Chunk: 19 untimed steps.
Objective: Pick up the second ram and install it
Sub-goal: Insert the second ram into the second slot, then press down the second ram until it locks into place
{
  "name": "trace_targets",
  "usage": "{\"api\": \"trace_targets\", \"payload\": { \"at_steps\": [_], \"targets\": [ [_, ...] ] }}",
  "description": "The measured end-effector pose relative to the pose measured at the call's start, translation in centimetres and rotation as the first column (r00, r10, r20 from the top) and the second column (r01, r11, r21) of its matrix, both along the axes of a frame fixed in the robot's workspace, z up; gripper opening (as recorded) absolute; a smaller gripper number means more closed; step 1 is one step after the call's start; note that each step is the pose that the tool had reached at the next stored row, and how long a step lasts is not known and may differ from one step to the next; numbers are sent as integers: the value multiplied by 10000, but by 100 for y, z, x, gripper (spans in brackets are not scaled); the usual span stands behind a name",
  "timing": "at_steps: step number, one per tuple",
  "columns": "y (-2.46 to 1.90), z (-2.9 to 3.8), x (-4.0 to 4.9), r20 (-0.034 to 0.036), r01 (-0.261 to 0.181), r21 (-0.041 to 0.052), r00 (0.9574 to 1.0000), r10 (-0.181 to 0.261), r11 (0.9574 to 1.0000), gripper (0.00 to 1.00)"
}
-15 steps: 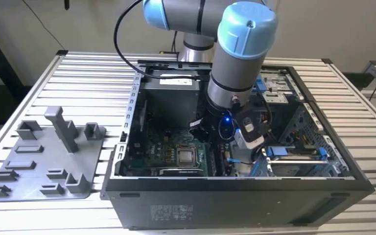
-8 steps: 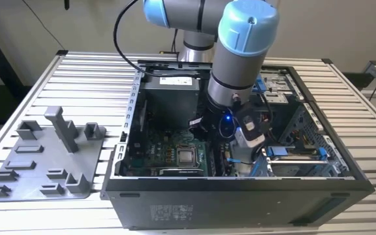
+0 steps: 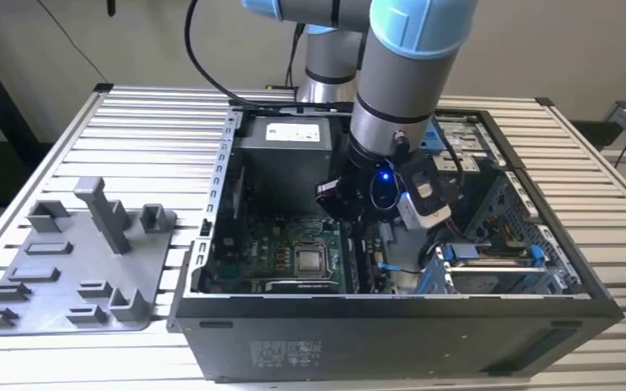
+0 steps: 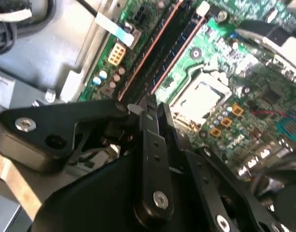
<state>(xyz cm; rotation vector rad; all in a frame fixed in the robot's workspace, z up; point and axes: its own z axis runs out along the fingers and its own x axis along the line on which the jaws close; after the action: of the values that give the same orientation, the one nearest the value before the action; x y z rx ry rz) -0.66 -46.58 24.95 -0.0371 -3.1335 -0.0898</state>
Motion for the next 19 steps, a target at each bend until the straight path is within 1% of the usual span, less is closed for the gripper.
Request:
{"api": "trace_targets", "payload": {
  "at_steps": [1, 2, 3, 6, 7, 10, 19],
  "targets": [
    [0, 0, 0, 0, 1, 0, 10000, -1, 10000, 20],
    [0, 1, 0, 0, 0, -1, 10000, 0, 10000, 13],
    [-1, 1, 0, 0, 1, -2, 10000, -1, 10000, 11],
    [-1, 1, 0, -1, 0, -2, 10000, 0, 10000, 11],
    [-10, 3, 0, -11, -6, -4, 10000, 6, 10000, 11],
    [-10, 1, -1, -6, -456, -1, 9990, 456, 9990, 11],
    [-12, 1, -1, -5, -1024, -1, 9947, 1024, 9947, 11]
  ]
}}
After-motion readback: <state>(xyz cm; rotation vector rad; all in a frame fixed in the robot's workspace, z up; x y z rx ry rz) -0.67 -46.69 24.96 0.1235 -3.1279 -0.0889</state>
